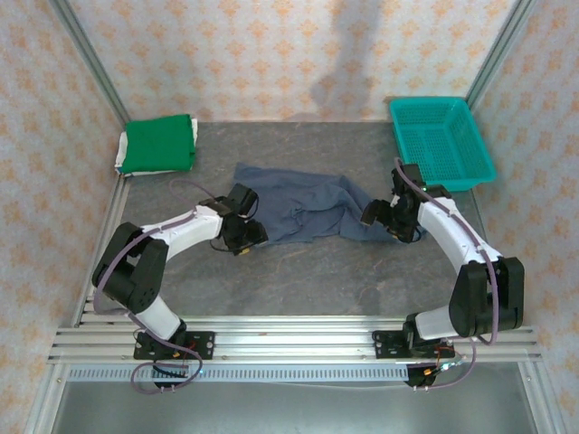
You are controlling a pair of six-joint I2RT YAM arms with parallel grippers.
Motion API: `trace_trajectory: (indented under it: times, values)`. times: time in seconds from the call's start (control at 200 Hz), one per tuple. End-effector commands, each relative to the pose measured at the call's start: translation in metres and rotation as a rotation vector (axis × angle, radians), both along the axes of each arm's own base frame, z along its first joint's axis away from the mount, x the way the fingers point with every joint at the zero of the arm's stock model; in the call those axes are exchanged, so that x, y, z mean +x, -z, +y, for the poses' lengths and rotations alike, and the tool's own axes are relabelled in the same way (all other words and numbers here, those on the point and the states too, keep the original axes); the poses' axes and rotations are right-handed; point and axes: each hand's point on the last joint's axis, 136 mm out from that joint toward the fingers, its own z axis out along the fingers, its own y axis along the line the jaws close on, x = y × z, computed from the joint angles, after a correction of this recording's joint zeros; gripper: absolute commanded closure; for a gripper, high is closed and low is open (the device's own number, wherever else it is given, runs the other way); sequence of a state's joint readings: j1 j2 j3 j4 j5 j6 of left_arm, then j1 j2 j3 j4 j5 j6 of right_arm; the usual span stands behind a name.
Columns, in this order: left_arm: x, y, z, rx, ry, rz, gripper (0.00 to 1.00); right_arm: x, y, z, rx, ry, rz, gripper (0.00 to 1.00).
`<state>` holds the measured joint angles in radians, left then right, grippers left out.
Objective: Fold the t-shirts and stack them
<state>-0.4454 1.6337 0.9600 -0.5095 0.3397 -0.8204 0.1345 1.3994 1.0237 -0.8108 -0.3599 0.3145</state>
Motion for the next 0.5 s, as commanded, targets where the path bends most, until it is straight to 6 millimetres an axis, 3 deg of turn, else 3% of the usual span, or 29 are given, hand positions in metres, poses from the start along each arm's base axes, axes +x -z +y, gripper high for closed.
trace_trajectory:
  times: [0.0,0.115,0.245,0.425,0.495]
  values:
    - [0.022,-0.002,-0.004,0.018,-0.021,-0.066,0.5,-0.003,0.004,-0.002,0.0,0.017,0.002,0.13]
    - [0.029,0.001,-0.008,0.021,-0.011,-0.064,0.55,-0.006,0.009,-0.003,-0.005,0.021,0.009,0.13]
    - [0.032,-0.011,-0.013,-0.002,-0.002,-0.079,0.64,-0.01,0.014,-0.008,-0.031,0.025,0.024,0.13]
    - [0.023,-0.024,-0.013,-0.022,0.016,-0.083,0.79,-0.015,0.02,-0.013,-0.046,0.037,0.037,0.13]
    - [0.019,-0.026,-0.012,-0.03,0.021,-0.08,0.81,-0.016,0.022,-0.015,-0.052,0.041,0.041,0.13]
